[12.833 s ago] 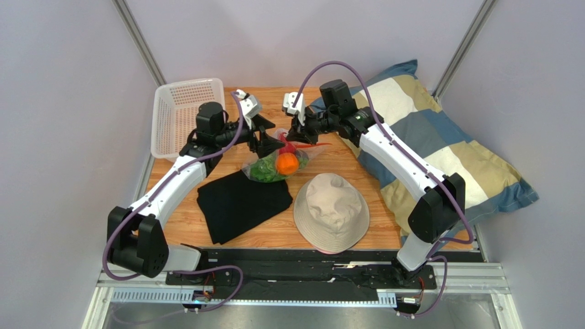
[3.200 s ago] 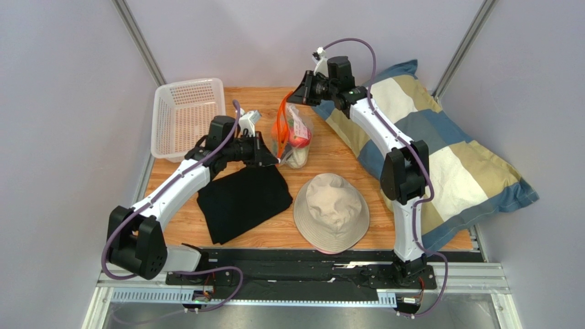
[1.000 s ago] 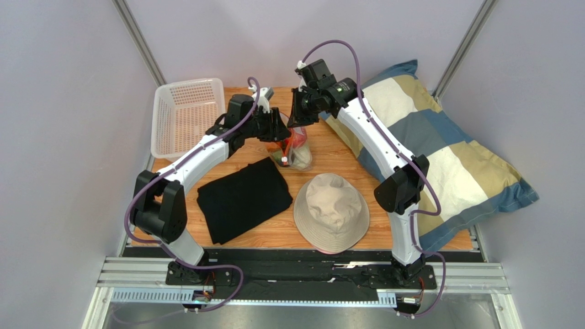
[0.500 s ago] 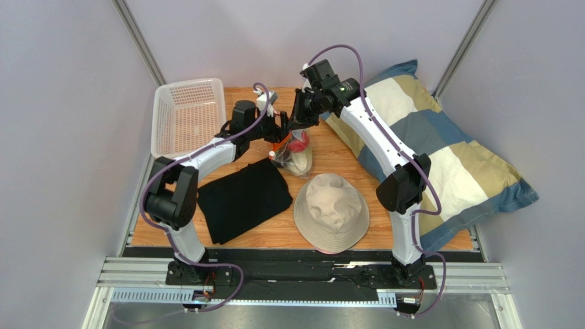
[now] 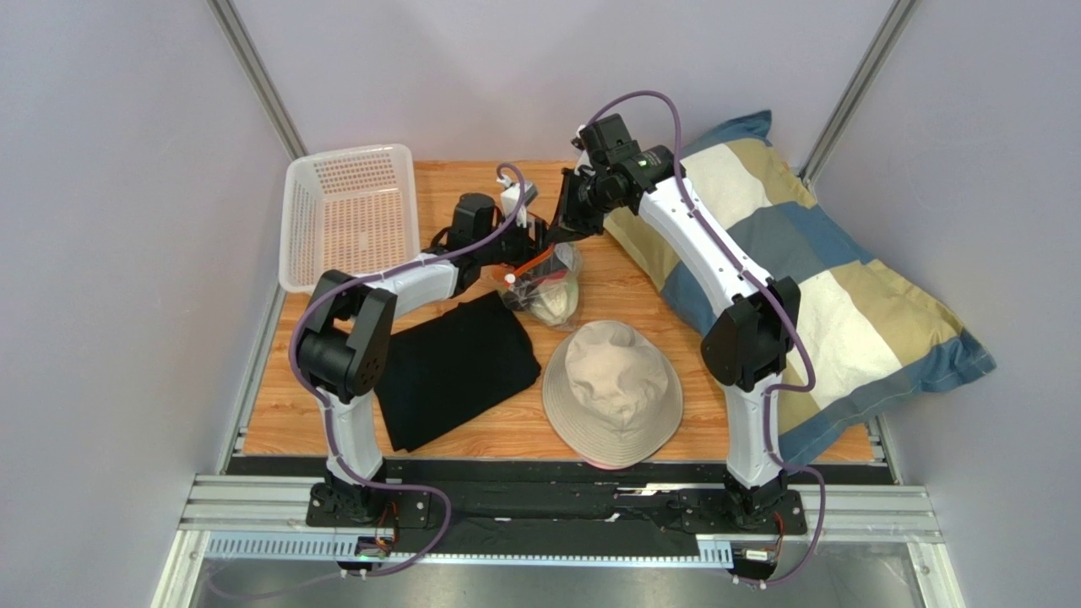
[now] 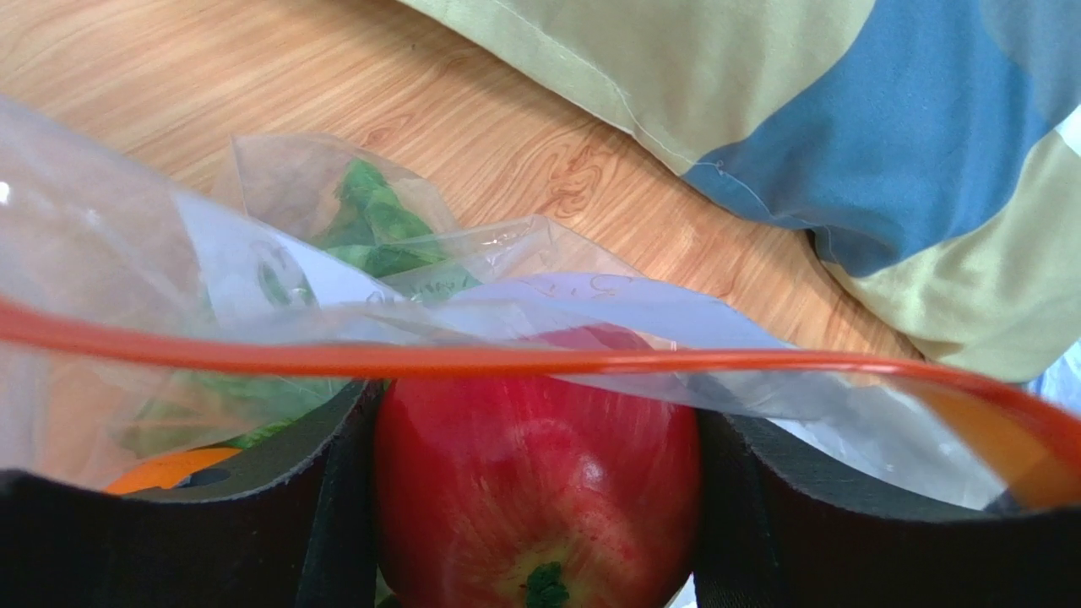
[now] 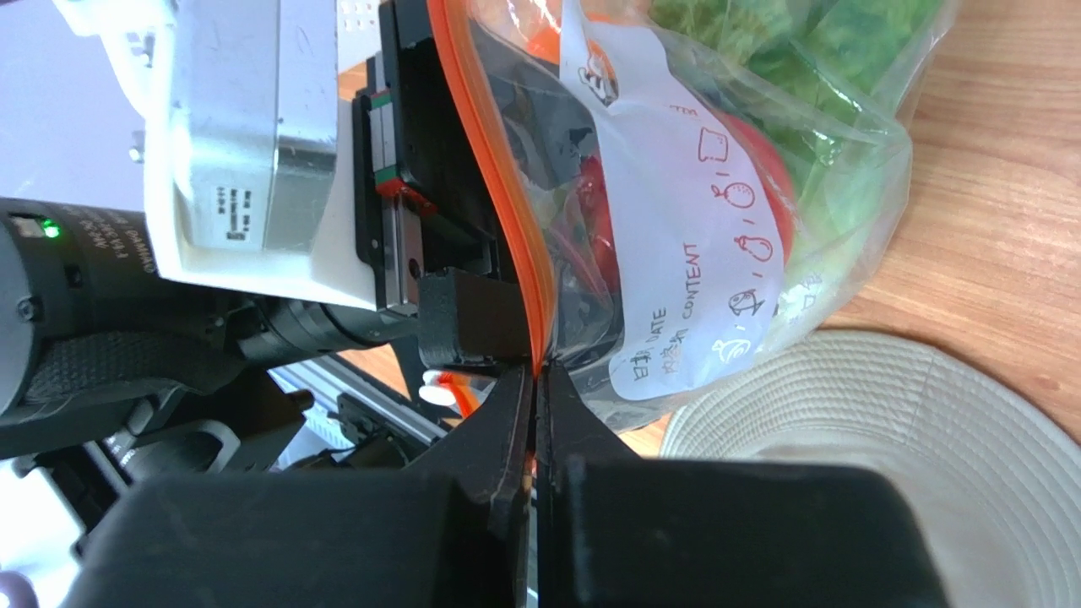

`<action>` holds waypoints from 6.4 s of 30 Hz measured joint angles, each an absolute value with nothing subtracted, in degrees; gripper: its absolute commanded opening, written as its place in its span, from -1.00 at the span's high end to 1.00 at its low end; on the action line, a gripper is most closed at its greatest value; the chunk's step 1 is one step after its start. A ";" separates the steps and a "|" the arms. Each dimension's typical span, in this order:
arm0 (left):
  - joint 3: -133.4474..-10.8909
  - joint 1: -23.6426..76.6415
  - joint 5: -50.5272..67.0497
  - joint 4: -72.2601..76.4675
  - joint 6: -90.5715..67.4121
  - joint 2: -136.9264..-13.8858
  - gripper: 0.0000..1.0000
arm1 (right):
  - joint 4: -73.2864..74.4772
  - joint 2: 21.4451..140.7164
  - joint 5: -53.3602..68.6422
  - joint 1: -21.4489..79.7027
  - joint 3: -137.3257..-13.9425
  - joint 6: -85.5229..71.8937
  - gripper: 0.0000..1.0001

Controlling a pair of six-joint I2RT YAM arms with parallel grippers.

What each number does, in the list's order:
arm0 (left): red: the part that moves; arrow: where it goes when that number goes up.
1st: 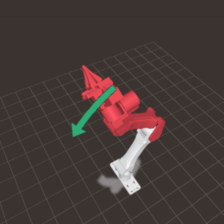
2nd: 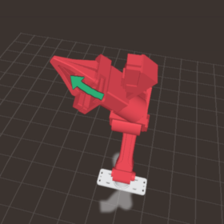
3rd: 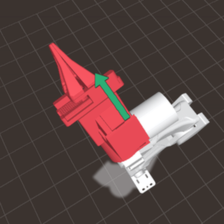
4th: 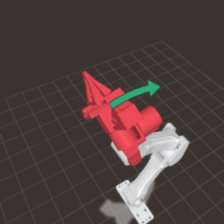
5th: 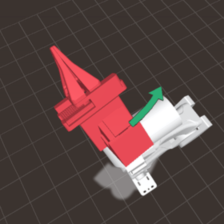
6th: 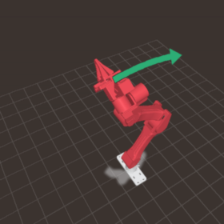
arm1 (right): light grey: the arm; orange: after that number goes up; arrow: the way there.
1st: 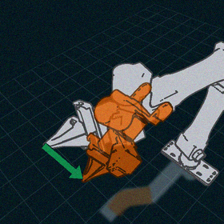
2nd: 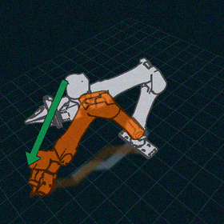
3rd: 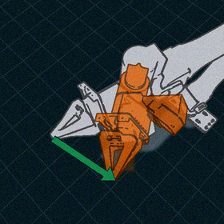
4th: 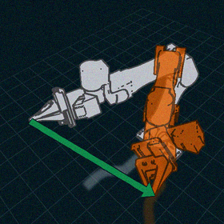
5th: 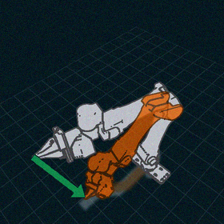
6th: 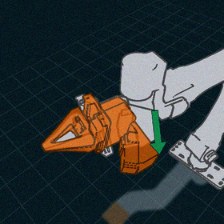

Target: Open the zip-top bag and remove the fake food

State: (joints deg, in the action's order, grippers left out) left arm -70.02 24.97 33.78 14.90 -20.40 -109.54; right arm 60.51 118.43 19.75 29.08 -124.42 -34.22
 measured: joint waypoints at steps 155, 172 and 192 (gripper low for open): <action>-93.17 30.50 11.94 -43.99 -15.03 -104.09 1.00 | 57.36 110.48 -5.56 33.01 -106.67 -25.47 1.00; -91.70 29.78 20.36 -37.01 -16.14 -113.54 -0.42 | 56.62 111.96 6.02 32.27 -109.51 -31.46 1.00; -83.18 33.19 11.94 -29.50 -14.04 -115.18 0.46 | 54.92 111.61 4.49 31.99 -100.79 -30.83 1.00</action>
